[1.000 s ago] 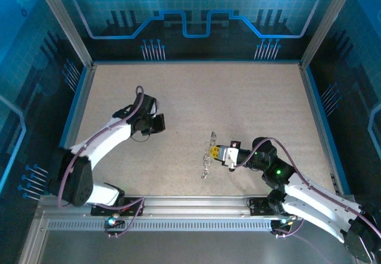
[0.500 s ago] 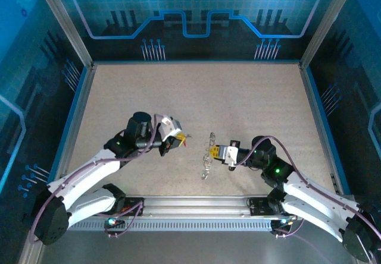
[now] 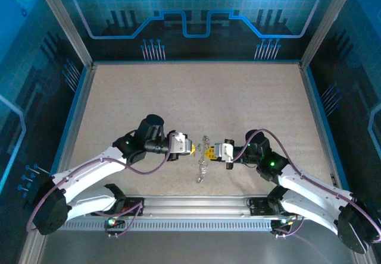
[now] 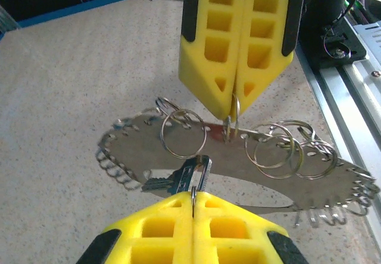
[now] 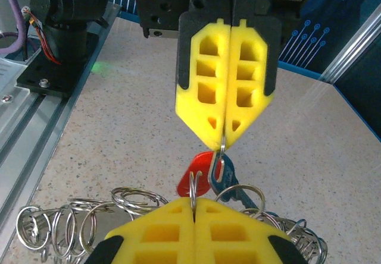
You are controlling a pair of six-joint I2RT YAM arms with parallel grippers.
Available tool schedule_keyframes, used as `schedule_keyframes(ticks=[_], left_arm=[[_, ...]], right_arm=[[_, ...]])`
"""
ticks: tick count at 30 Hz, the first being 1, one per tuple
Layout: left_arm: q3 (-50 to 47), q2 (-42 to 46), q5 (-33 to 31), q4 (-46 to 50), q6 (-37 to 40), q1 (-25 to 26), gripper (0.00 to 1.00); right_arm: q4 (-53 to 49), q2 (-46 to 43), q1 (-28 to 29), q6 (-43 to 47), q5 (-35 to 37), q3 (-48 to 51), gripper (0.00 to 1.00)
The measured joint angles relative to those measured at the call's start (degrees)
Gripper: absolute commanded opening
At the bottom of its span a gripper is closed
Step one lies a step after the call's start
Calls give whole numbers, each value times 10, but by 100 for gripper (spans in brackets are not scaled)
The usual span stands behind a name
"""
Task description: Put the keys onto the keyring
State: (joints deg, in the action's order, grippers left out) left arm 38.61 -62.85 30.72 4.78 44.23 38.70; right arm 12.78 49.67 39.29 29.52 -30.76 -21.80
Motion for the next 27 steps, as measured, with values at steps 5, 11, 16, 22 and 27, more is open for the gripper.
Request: schedule_keyframes(ticks=[5, 11, 16, 22, 27], left_arm=[[5, -1, -17, 9, 40, 9, 0], [23, -1, -81, 89, 152, 11, 0], [26, 12, -102, 145, 240, 22, 0], [40, 13, -59, 147, 251, 30, 0], [44, 0, -22, 125, 224, 38, 0]], right_arm=[[-17, 4, -1, -2, 4, -10, 0], [-56, 2, -4, -1, 43, -20, 0], [-69, 9, -3, 3, 60, -27, 0], [-56, 31, 16, 5, 53, -29, 0], [-38, 49, 32, 3, 47, -29, 0]])
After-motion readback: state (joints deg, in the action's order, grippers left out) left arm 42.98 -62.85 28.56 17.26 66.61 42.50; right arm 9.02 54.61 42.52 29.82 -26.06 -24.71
